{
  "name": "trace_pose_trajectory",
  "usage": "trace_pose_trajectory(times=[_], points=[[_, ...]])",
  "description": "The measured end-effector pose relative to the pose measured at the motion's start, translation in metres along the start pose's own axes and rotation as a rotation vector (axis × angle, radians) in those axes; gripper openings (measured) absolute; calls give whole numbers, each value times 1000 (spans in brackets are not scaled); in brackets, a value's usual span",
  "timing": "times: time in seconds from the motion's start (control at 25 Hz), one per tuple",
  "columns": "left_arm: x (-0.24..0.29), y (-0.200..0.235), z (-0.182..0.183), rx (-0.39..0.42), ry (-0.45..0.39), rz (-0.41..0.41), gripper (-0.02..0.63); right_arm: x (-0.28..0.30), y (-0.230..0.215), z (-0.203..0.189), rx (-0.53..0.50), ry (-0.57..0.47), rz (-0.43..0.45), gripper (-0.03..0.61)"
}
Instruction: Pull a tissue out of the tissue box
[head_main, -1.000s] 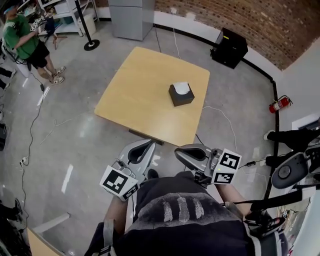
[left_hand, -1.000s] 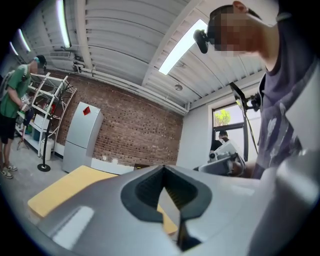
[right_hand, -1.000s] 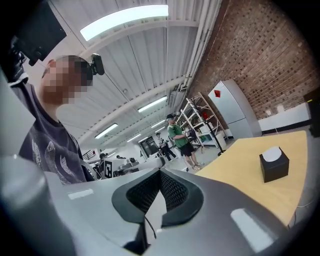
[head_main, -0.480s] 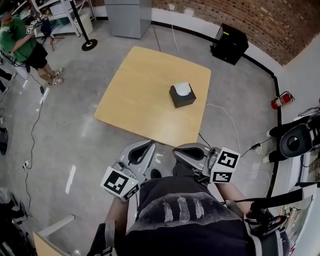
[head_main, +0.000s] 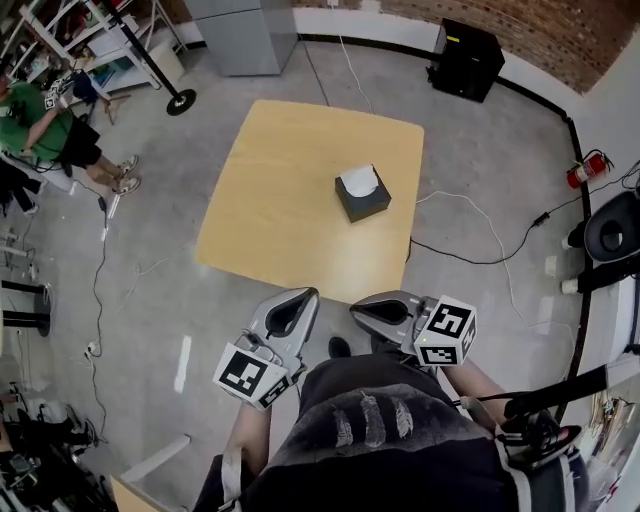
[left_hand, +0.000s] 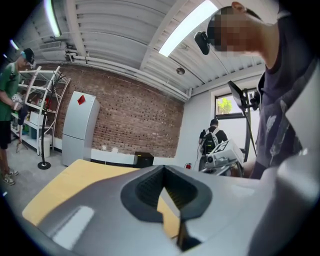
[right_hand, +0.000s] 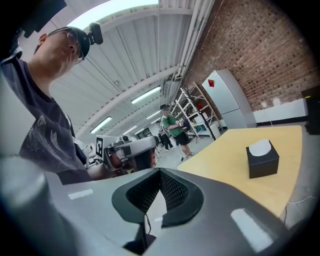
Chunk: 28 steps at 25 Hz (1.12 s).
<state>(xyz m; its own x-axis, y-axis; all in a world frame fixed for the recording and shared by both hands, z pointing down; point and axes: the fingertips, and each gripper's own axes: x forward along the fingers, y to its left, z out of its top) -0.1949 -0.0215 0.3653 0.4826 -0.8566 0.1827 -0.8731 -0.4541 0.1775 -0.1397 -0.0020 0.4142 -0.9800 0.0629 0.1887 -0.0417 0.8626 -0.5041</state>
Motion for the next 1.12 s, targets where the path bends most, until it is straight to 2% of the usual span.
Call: trace_pose_trajectory(times=[0.32, 0.56, 0.88, 1.12], points=[[76, -8, 12, 59, 70, 10, 2, -39, -62, -2, 62, -2, 11, -2], [138, -6, 25, 107, 111, 108, 2, -73, -112, 4, 93, 33, 64, -2], [174, 15, 23, 171, 193, 228, 2, -82, -154, -3, 82, 105, 123, -2], [189, 27, 14, 229, 232, 193, 2, -74, -178, -7, 52, 139, 63, -2]])
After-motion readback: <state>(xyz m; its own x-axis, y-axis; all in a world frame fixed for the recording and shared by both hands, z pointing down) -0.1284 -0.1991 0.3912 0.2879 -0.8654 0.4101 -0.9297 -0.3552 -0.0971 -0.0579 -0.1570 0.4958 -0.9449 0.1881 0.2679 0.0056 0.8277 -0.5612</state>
